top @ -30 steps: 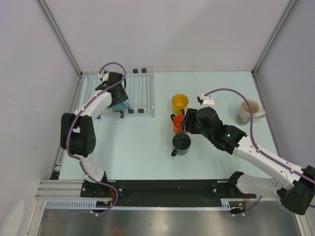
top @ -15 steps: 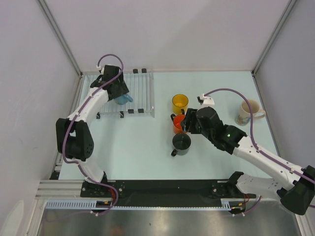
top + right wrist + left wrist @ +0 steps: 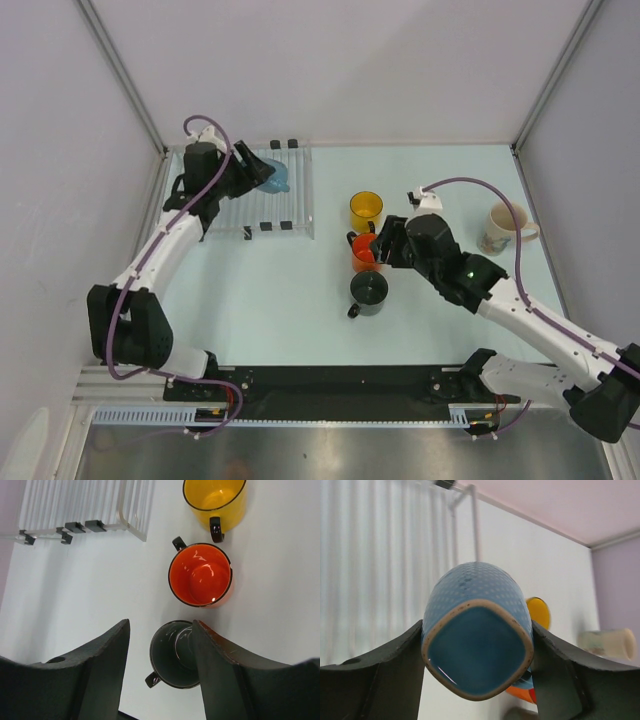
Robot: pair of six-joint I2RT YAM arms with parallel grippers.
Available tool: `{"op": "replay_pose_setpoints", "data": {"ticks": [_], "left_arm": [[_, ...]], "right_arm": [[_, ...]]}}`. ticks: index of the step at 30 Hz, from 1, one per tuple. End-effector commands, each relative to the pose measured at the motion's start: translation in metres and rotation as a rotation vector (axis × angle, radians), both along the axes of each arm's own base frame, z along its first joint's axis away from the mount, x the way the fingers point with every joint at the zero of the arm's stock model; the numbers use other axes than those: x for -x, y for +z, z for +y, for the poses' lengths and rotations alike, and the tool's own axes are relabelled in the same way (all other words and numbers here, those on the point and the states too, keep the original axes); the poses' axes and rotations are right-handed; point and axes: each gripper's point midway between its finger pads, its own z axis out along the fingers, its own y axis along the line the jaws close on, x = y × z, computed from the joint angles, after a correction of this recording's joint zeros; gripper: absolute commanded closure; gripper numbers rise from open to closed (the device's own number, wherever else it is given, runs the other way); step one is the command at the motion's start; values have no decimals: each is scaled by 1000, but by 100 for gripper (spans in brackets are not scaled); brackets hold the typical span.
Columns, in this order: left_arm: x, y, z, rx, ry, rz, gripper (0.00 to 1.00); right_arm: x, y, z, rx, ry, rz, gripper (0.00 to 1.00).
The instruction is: Unload the cups from the dish rack
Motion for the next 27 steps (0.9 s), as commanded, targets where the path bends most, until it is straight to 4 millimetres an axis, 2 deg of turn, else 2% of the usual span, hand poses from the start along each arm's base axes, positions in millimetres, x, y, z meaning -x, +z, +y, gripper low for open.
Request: {"op": "replay_pose_setpoints", "data": {"ticks": [1,2,3,4,5,6,7,8,9,10,11,12,13,15,16,19,21,27], "left_arm": [[22,70,-41,249,-228,-270,100],[30,84,-49,282,-293,-331,99],[36,89,-52,308,-319,-351,100],[44,81,-57,362,-345,-325,100],[52,94,-63,392,-403,-387,100],[58,96,-65,423,-429,-400,100],[65,89,-68,480,-439,-372,99],[74,101,-71,498,-488,-433,100],[80,103,-72,544,-502,-426,100],[85,96,-73,570,-512,-412,100],[92,105,-73,582,-541,-471,100],[99,100,-75,624,-551,-444,100],[105,106,-74,635,-577,-488,100],[116,102,-76,695,-604,-463,100],[124,107,-76,706,-631,-505,100],[140,101,-78,751,-671,-501,99],[142,95,-78,750,-666,-491,100],[150,96,-81,741,-694,-492,100]], "right_arm": [[-5,35,2,-100,26,-88,41],[-7,39,0,-116,25,-93,41],[-9,43,1,-140,28,-104,41],[-6,47,4,-170,52,-105,41],[-8,50,2,-188,49,-111,41],[-10,57,5,-227,58,-125,41],[-7,58,8,-250,84,-121,41],[-6,62,9,-273,91,-129,41],[-6,68,12,-314,115,-135,41],[-5,68,13,-331,125,-133,41],[-5,75,14,-367,137,-154,41],[-3,79,15,-407,160,-149,41],[-2,75,16,-429,171,-138,41],[-1,91,20,-530,226,-159,41],[1,86,21,-557,243,-141,40],[6,105,31,-700,346,-171,40],[7,105,36,-744,382,-148,40],[9,138,48,-848,456,-225,40]]}}
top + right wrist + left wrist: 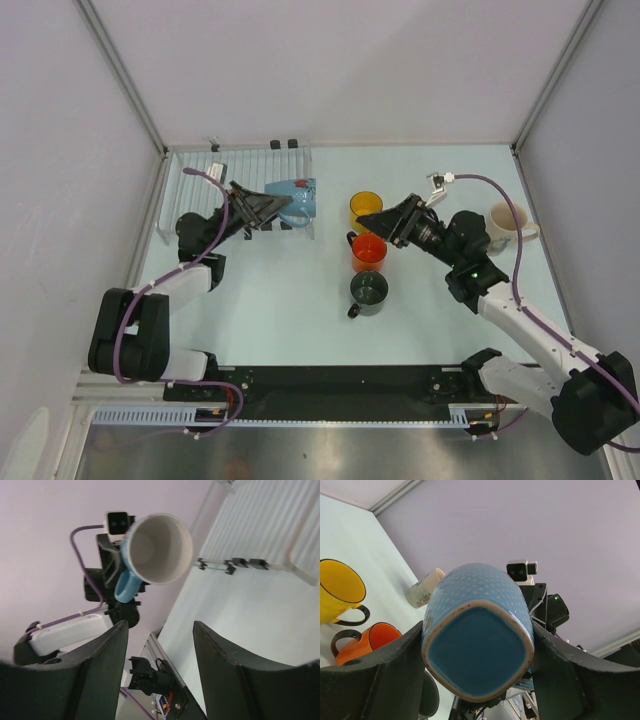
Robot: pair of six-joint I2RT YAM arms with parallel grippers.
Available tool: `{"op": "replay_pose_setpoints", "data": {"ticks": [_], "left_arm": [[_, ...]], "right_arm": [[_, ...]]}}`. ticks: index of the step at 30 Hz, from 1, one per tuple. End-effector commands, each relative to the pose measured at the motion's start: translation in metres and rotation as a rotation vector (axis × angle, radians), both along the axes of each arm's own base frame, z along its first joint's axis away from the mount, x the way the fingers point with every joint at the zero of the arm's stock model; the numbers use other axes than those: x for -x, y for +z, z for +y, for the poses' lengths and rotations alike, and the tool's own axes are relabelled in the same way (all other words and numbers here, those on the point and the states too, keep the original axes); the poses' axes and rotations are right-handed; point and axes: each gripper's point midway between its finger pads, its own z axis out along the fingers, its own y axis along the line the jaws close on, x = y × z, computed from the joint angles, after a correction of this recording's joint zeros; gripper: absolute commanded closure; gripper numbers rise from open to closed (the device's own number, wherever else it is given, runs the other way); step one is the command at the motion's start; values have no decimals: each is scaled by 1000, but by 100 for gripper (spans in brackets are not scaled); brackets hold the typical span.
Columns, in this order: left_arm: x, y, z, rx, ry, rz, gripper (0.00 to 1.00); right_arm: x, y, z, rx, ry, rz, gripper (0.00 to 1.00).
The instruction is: Unload the cups from the dish rack
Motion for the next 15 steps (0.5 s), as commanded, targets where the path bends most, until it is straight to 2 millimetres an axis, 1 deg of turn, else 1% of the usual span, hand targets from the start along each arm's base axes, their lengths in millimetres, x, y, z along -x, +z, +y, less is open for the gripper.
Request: {"op": "replay_pose_setpoints", "data": {"ticks": [1,2,3,4,6,8,9,10,11,12,13,15], "left_arm": [[30,46,-3,47,-43,-211,100],[31,46,-3,46,-43,-210,100],[32,44,-5,45,-49,-207,100],[33,42,-7,43,-59,-204,100],[36,38,-11,41,-68,-196,100],[37,34,-13,38,-73,-188,100],[39,33,-15,38,-80,-185,100],[40,31,-16,35,-87,-184,100],[41,30,-17,36,-90,-180,100],[44,29,-20,35,-100,-181,100],[46,30,-21,35,-104,-182,100],[48,28,-23,34,-113,-179,100]], "right_arm": [[15,63,14,-161,106,-169,40],[13,72,16,-166,107,-187,40],[7,68,21,-156,108,-180,40],[7,71,25,-156,117,-189,41],[0,76,29,-155,111,-202,40],[-8,73,38,-150,126,-193,41],[-9,79,40,-160,133,-206,40],[-14,73,46,-155,144,-192,40],[-15,73,48,-156,149,-190,41],[-16,77,50,-161,153,-199,41],[-20,71,54,-154,156,-186,40],[-21,70,60,-153,168,-183,40]]}}
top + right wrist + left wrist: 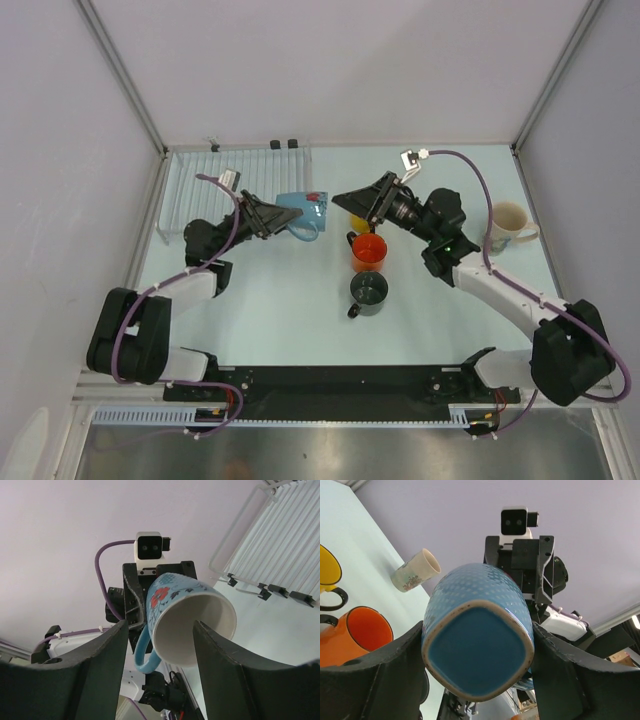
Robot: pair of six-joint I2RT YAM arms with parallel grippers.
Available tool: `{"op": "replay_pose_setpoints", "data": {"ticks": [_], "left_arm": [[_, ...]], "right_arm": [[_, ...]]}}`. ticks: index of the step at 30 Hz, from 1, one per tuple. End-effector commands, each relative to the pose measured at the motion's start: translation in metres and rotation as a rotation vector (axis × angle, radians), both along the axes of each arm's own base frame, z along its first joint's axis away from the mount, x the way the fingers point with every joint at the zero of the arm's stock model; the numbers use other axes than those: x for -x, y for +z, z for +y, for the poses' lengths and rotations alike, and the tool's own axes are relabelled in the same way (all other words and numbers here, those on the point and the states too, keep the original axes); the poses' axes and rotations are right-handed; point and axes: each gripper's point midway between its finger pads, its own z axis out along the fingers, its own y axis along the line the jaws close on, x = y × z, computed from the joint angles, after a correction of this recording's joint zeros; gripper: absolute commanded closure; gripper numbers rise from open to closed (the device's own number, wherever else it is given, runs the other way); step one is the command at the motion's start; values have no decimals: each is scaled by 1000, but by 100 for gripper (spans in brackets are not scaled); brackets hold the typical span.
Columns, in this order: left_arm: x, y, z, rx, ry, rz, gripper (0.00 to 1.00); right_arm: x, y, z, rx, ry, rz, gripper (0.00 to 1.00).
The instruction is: Unload the cups from the dish rack
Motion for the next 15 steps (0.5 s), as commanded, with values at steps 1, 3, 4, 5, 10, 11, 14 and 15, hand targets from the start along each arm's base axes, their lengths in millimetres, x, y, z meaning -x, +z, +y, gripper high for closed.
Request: {"op": "replay_pose_setpoints", "data": {"ticks": [1,3,4,5,10,11,14,15], "left_arm": [[24,34,-2,43,-22,-169,100],[26,34,-5,44,-33,-169,100],[26,33,-6,44,-34,-167,100],[27,31,-8,40,-37,-159,100],[33,27,-20,33,-67,-156,100],[34,25,-22,32,-70,-149,100],[35,24,-23,32,-70,-148,100],[35,24,-23,31,-71,-148,100]], "right_arm": [[3,27,13,-46,46,-82,41],[4,23,20,-43,61,-76,40],[4,25,22,-45,64,-78,40],[1,19,26,-37,71,-65,39],[10,16,49,-36,140,-64,43],[11,14,52,-34,147,-60,49],[10,8,52,-29,137,-47,95],[10,9,50,-29,132,-46,100]]}}
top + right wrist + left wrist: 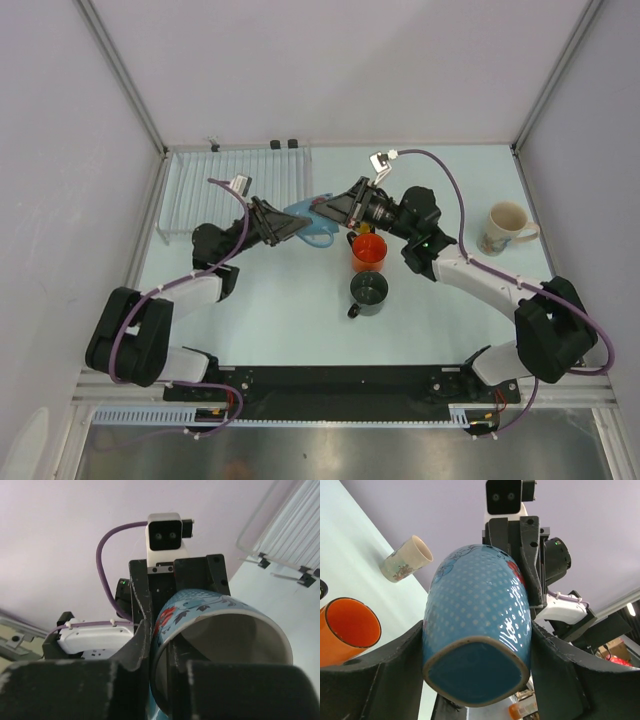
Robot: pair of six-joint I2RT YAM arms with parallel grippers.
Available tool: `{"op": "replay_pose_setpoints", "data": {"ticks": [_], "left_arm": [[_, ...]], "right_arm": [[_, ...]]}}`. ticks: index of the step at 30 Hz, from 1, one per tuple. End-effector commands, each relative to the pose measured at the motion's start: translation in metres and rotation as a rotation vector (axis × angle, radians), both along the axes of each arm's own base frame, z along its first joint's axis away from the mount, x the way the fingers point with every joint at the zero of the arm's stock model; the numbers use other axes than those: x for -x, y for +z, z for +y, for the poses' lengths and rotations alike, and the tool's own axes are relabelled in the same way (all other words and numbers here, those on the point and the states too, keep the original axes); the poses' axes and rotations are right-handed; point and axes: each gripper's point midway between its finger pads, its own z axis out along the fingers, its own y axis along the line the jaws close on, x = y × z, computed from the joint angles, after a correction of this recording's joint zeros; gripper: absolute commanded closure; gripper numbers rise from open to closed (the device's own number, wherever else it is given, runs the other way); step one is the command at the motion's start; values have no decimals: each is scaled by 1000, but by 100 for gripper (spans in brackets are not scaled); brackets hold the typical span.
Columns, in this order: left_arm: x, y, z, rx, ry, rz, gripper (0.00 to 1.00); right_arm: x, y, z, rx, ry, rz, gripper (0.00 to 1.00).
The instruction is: Unload the cups from the dish rack
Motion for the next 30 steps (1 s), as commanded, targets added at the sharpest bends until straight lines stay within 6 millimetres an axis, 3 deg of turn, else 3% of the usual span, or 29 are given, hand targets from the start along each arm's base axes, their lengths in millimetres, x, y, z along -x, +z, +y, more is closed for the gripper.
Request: {"op": "replay_pose_setpoints", "data": {"ticks": [1,8,9,10,12,13,15,16,19,24,25,26,27,28,30], "left_arm": [[17,29,-2,45,-15,-136,100],[11,28,-4,27,-10,-124,96],[10,27,-4,15,-7,-133,90],[7,27,-5,3,-8,-126,71],[2,27,-5,-19,7,-138,51],[-3,28,-5,-34,11,-125,35],[-11,27,-4,-59,30,-129,26],[-18,26,-4,-74,36,-108,20],[-36,24,1,-109,90,-87,15],[-73,5,25,-175,237,12,14],[-77,2,29,-184,260,29,14],[-81,-2,31,-207,284,29,14],[-88,-17,37,-244,331,101,14],[-90,-23,39,-262,349,118,16],[-91,-35,43,-285,378,154,16]], "right_arm": [[1,18,1,-23,0,-87,100],[3,13,-6,-14,-7,-73,100],[4,14,-10,-15,-19,-72,100],[3,14,-15,-12,-31,-72,100],[0,8,-24,14,-58,-52,100],[4,18,-31,8,-69,-72,100],[-1,15,-44,47,-118,-68,100],[2,27,-53,46,-139,-94,100],[-4,30,-75,121,-230,-115,100],[5,22,-110,297,-378,-116,100],[8,5,-116,372,-385,-83,100],[5,7,-126,400,-448,-83,100],[6,1,-129,436,-470,-76,100],[7,-13,-137,506,-492,-51,100],[-3,-22,-153,584,-593,-22,100]]}}
